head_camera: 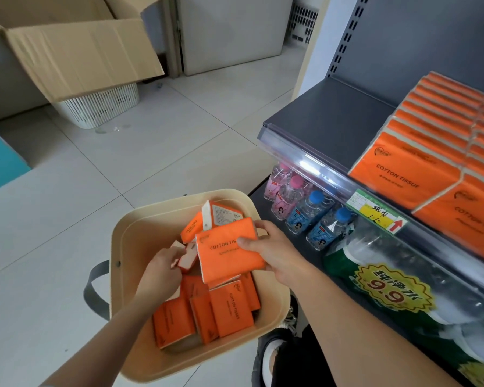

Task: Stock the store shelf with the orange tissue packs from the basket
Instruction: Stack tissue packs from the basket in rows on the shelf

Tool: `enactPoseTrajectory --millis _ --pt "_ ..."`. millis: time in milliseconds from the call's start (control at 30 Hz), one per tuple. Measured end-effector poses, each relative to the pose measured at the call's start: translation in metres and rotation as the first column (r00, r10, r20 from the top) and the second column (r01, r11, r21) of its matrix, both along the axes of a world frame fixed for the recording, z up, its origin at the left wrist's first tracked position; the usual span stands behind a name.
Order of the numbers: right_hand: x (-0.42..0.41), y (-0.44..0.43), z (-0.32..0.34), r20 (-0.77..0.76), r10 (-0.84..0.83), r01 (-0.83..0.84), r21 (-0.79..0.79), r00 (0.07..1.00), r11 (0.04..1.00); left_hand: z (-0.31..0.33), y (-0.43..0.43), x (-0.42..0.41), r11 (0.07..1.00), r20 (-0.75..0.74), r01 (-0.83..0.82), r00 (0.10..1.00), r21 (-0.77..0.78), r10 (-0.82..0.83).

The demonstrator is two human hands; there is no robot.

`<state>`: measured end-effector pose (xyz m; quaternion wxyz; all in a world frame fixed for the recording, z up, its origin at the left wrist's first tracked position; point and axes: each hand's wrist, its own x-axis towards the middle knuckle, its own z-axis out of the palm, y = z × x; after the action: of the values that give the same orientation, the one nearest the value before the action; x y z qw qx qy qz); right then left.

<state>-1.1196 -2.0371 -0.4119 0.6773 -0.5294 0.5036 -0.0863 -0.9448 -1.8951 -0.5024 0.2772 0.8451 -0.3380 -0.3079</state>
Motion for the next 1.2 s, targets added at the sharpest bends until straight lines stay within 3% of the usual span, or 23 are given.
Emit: enactPoseTrajectory --millis 100,167,367,533,667,800,867,933,1000,1067,1133,1200 --pt "0.001 0.000 0.000 0.046 -0.022 0.023 -0.026 0.999 0.999 -0.028 0.009 0.013 0.911 0.117 0.103 0.980 0.399 -0.162" --pt "0.002 0.000 -0.002 0.042 -0.019 0.021 -0.041 0.999 0.999 -0.045 0.020 0.014 0.819 0.095 0.228 0.942 0.526 -0.323" --pt "0.004 -0.002 -0.004 0.033 -0.003 0.004 -0.031 0.999 1.000 -0.076 0.031 0.011 0.667 0.105 0.366 0.825 0.649 -0.555" --pt "0.005 -0.006 -0.009 0.003 0.014 -0.014 -0.034 1.000 0.999 -0.089 0.026 0.003 0.442 0.141 0.407 0.588 0.799 -0.797" --pt "0.008 -0.009 -0.011 -0.014 0.013 -0.013 -0.040 1.000 0.999 -0.096 0.028 0.013 0.462 0.185 0.340 0.607 0.819 -0.773" --pt "0.012 -0.010 -0.010 -0.013 -0.002 0.002 -0.037 1.000 0.999 -0.080 0.018 0.020 0.700 0.348 0.328 0.687 0.635 -0.638" --pt "0.013 -0.010 -0.010 -0.013 -0.035 0.034 -0.060 0.999 0.998 -0.068 0.012 0.022 0.861 0.372 0.255 0.821 0.440 -0.433" --pt "0.014 -0.010 -0.009 -0.016 -0.084 0.082 -0.086 0.996 0.993 -0.057 0.009 0.026 0.973 0.304 0.105 0.938 0.208 -0.166" --pt "0.014 -0.010 -0.006 0.006 -0.140 0.140 -0.109 0.990 0.984 -0.048 0.009 0.031 0.997 0.089 -0.083 0.993 -0.002 0.083" --pt "0.012 -0.010 -0.003 0.030 -0.191 0.193 -0.139 0.981 0.971 -0.036 0.011 0.035 0.955 -0.266 -0.252 0.942 -0.155 0.205" --pt "0.010 -0.009 -0.001 0.032 -0.229 0.232 -0.172 0.973 0.957 -0.022 0.013 0.035 0.920 -0.507 -0.330 0.842 -0.210 0.186" --pt "0.007 -0.005 0.007 0.031 -0.249 0.251 -0.197 0.968 0.948 -0.007 0.012 0.035 0.913 -0.632 -0.341 0.764 -0.223 0.131"
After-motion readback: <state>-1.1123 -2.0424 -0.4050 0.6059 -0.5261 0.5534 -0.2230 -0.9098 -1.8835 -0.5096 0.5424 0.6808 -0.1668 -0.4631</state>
